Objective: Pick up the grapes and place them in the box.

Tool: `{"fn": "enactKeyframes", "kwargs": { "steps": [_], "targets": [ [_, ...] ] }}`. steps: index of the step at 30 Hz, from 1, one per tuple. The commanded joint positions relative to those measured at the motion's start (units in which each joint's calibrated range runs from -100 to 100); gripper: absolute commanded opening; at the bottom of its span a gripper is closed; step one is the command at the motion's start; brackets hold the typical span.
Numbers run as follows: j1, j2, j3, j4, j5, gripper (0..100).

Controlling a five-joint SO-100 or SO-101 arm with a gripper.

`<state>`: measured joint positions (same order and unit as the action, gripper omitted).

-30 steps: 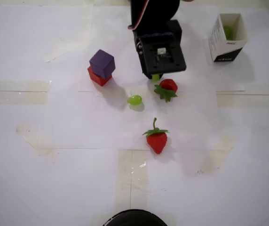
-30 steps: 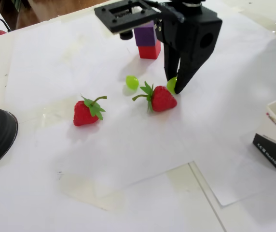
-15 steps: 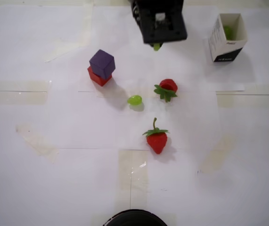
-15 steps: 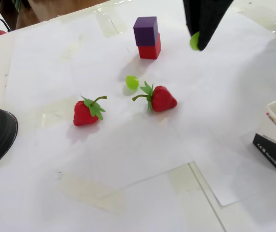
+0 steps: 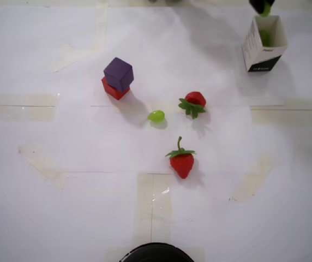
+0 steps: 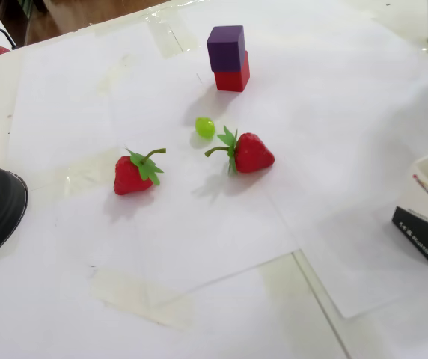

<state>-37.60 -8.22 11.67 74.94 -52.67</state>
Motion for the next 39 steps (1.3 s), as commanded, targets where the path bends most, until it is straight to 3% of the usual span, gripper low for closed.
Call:
{"fn": "enactKeyframes", "kwargs": {
  "steps": [1, 6, 11, 18, 24, 32, 39],
  "targets": [
    [-4.09, 1.95, -1.31, -5.09, -0.78, 0],
    [-4.97, 3.84, 0.96, -9.66, -1.32, 1],
    [-4.82, 4.18, 1.6, -10.89, -1.32, 16],
    [-3.94, 4.01, 1.69, -10.48, -1.32, 28],
    [-1.81, 2.98, -0.31, -8.93, -0.24, 28],
    [12.01, 1.77, -5.22, -10.81, 5.62, 28],
    [26.94, 10.2, -12.4, -15.63, 11.18, 28]
  ]
}}
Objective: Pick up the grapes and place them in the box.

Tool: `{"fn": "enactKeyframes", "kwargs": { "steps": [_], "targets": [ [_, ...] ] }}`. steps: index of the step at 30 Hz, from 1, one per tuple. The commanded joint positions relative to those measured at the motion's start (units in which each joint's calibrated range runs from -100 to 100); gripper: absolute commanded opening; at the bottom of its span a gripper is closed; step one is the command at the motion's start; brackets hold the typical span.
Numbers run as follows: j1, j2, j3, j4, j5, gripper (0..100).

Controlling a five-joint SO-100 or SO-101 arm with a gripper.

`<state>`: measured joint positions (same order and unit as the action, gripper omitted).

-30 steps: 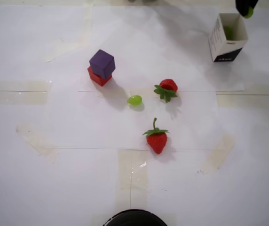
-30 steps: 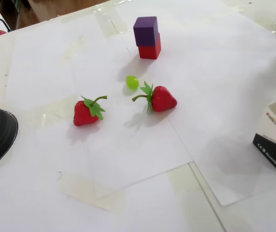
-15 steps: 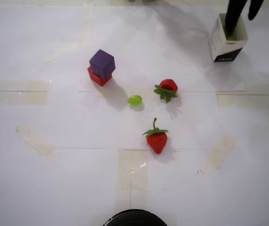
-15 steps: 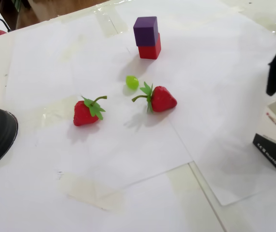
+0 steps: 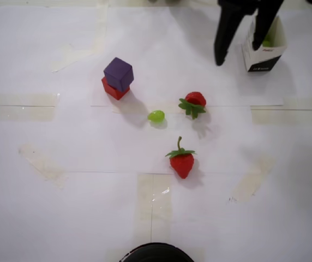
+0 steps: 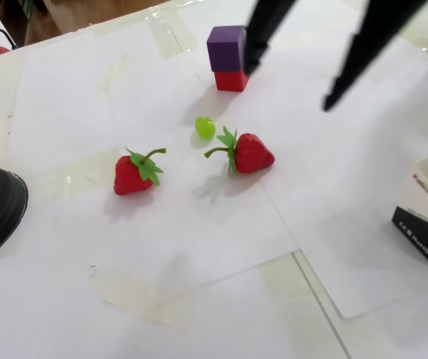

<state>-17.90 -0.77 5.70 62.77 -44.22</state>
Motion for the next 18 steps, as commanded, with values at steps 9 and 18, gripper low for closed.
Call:
{"fn": "enactKeyframes", "kwargs": {
  "steps": [9, 18],
  "targets": [
    [14.37, 17.8, -8.25, -9.01, 2.93, 19],
    [15.62, 22.78, -8.61, -13.91, 4.0, 19]
  ]
}}
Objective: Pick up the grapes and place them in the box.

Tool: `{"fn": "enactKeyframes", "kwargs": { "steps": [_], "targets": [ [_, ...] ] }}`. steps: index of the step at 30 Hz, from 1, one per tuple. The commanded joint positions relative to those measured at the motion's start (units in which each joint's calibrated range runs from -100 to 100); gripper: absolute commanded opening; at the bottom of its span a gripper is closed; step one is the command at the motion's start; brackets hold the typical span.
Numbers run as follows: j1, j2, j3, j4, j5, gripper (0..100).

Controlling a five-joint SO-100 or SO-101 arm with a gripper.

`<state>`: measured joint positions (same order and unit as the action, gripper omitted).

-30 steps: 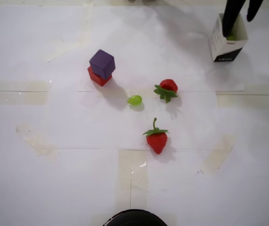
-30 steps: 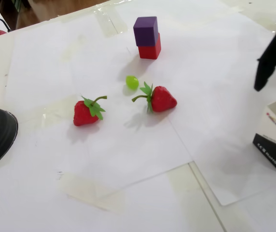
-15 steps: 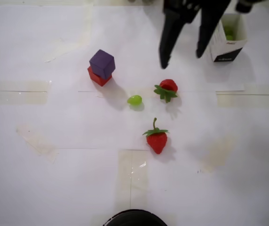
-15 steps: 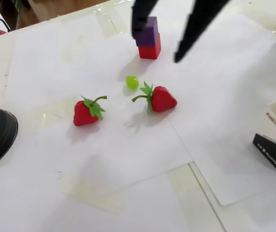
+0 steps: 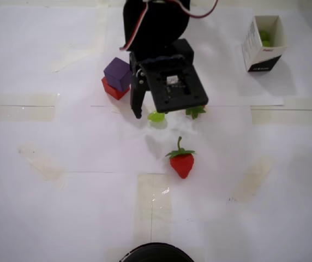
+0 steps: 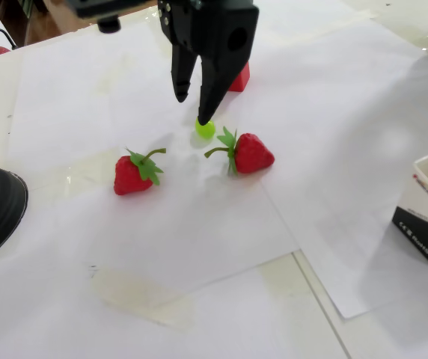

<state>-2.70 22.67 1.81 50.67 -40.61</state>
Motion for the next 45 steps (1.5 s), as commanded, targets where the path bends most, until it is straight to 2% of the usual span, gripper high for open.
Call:
{"fn": "enactKeyframes", "kwargs": {
  "steps": [1, 14, 15, 21, 32, 45],
  "targets": [
    [0.42, -0.49, -4.72, -1.65, 0.39, 19],
    [0.12, 0.46, -2.17, 0.39, -0.88, 19],
    [-0.32, 2.35, -0.45, 3.0, -2.98, 19],
    [-0.24, 1.92, 0.1, 6.11, -5.27, 17],
    [-1.27, 1.4, 0.01, -0.84, -4.3, 22],
    [-1.49, 1.83, 0.37, -0.75, -4.64, 21]
  ]
}}
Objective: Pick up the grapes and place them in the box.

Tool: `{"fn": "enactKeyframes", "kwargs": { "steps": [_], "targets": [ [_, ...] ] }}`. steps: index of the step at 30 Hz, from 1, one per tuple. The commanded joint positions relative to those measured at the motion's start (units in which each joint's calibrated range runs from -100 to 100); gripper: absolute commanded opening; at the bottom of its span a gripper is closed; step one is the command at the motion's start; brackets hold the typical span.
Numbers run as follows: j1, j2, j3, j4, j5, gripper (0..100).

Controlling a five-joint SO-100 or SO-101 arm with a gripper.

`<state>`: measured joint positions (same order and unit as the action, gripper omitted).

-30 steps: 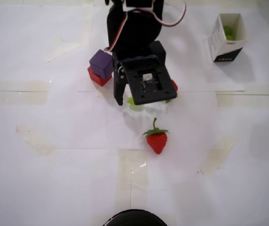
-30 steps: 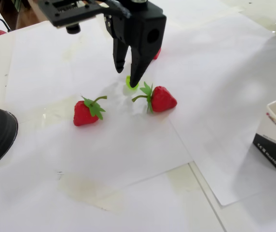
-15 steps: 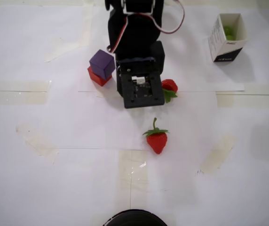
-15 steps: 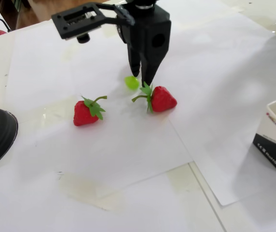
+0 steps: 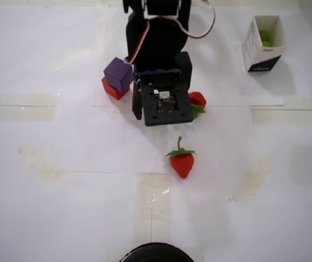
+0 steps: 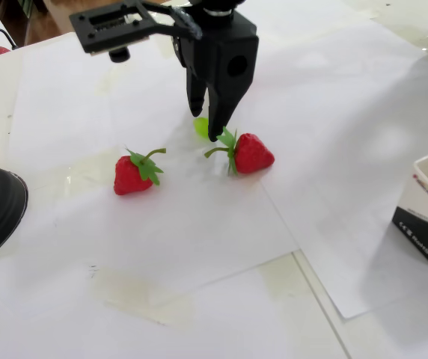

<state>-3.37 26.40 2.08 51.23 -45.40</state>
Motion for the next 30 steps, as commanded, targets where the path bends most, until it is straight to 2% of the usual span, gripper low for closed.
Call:
{"fn": "enactKeyframes", "kwargs": {
  "steps": [1, 30],
  "targets": [
    [-0.97, -1.81, 0.19, -1.47, -0.05, 21],
    [-0.23, -1.89, 0.01, 0.33, 0.98, 7]
  ]
}}
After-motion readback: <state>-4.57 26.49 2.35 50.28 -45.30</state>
